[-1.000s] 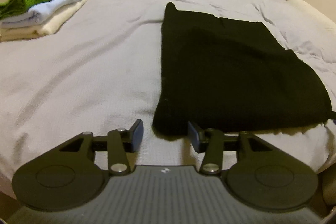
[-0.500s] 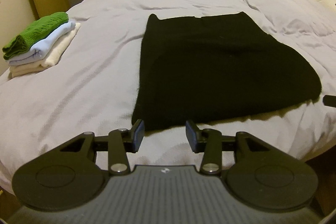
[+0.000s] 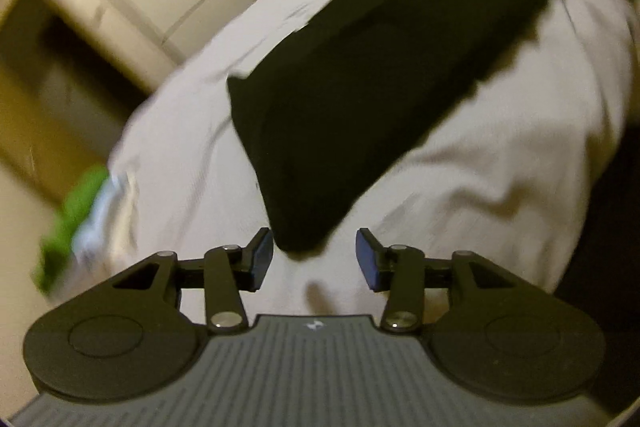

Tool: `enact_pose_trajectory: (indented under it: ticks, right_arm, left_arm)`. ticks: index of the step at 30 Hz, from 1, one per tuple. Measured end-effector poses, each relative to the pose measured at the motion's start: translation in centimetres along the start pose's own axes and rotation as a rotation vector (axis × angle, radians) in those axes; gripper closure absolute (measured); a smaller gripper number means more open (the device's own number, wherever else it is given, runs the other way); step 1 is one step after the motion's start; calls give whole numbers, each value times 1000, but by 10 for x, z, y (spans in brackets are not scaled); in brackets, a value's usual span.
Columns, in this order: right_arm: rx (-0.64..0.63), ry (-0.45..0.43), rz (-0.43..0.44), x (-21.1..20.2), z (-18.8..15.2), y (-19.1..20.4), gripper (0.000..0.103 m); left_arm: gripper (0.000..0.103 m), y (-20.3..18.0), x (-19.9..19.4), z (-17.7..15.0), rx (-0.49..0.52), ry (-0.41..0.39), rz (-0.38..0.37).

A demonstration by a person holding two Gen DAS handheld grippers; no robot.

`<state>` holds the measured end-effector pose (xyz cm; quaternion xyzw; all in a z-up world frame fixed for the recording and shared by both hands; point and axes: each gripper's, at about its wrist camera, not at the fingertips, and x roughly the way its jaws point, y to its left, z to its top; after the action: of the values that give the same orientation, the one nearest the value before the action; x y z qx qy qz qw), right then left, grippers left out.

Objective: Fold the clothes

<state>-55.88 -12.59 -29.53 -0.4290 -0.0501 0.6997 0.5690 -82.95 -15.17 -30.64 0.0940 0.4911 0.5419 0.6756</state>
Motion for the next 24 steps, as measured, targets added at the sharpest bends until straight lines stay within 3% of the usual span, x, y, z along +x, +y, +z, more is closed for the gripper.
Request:
enact_pose_trajectory:
  ticks: [7,11,14,15,17,19,21,24]
  right_arm:
    - [-378,0,-54,35,-19,25,29]
    - [-486,-37,-82,49,-24,30,32]
    - [-524,-45,-96,66,-24,25,42]
    - [-525,-45,-101,72,-23,21,51]
    - [-546,-50,-89,81,-21,16,54]
    - [-569,-50,-69,86,-18,12,74]
    - [-586,-45,-44,83,-16,11,83]
    - [-475,-14,47,69,-3,-6,85]
  left_arm:
    - [55,-26,36,-12,428,-73,90]
    - [55,-32,52,-16,533,-117,96]
    - [62,-25,63,-15,556,-143,63]
    - [63,-22,66,-15,560,-148,48]
    - [67,-15,73,-15,570,-159,29]
    - [76,-8,77,-14,561,-162,6]
    - [79,4,75,-11,499,-155,-45]
    - [84,21,65,-5,390,-152,-118]
